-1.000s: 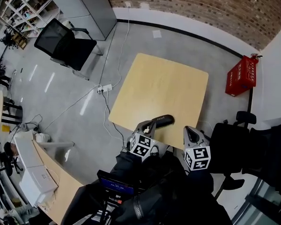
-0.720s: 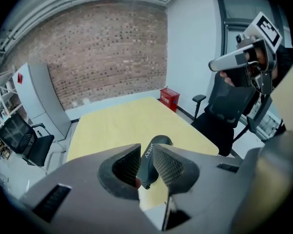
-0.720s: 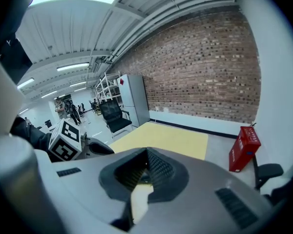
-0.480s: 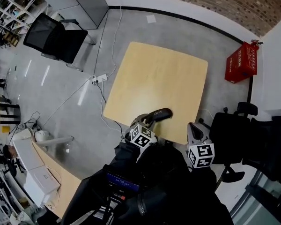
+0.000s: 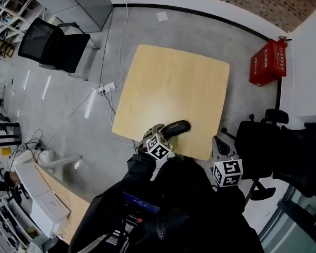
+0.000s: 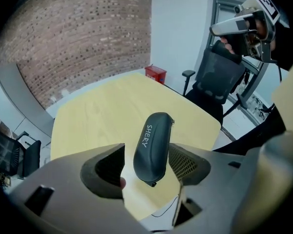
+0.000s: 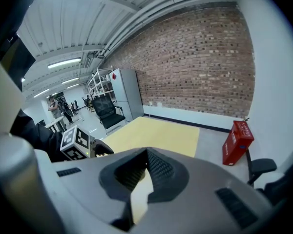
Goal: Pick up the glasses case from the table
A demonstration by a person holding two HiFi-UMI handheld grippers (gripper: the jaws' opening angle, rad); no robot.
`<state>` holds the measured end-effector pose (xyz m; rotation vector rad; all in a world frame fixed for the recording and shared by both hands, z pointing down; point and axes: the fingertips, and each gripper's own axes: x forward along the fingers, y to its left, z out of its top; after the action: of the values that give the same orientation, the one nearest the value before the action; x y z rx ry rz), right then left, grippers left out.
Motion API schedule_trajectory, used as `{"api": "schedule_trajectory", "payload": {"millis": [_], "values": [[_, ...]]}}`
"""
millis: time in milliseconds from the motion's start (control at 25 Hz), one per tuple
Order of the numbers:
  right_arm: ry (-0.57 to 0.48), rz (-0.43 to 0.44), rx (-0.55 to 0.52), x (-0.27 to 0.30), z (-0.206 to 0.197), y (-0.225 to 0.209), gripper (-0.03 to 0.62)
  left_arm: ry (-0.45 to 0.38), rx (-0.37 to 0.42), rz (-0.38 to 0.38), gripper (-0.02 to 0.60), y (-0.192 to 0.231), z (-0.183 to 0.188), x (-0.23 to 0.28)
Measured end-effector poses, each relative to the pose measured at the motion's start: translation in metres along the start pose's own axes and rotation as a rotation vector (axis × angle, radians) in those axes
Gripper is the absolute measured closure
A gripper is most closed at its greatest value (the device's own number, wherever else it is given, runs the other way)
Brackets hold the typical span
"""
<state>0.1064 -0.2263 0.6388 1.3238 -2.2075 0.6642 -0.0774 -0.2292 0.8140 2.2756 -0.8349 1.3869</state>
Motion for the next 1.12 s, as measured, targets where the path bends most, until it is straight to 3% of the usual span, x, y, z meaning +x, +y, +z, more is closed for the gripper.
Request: {"api": "schedule_trajectory", "payload": {"millis": [520,1120], "values": [[0.013,-0.010,0.009,-0.001,-0.005,-0.009,0.591,0.124,0.060,-0.107,0.181,-0.010,-0.012,0.037],[0.033,-0.028,0.035,-0.001,-0.012,-0.014,0.591,0.232,0.067,-0.119,0.176,-0.011,-0.033,0.069]]}}
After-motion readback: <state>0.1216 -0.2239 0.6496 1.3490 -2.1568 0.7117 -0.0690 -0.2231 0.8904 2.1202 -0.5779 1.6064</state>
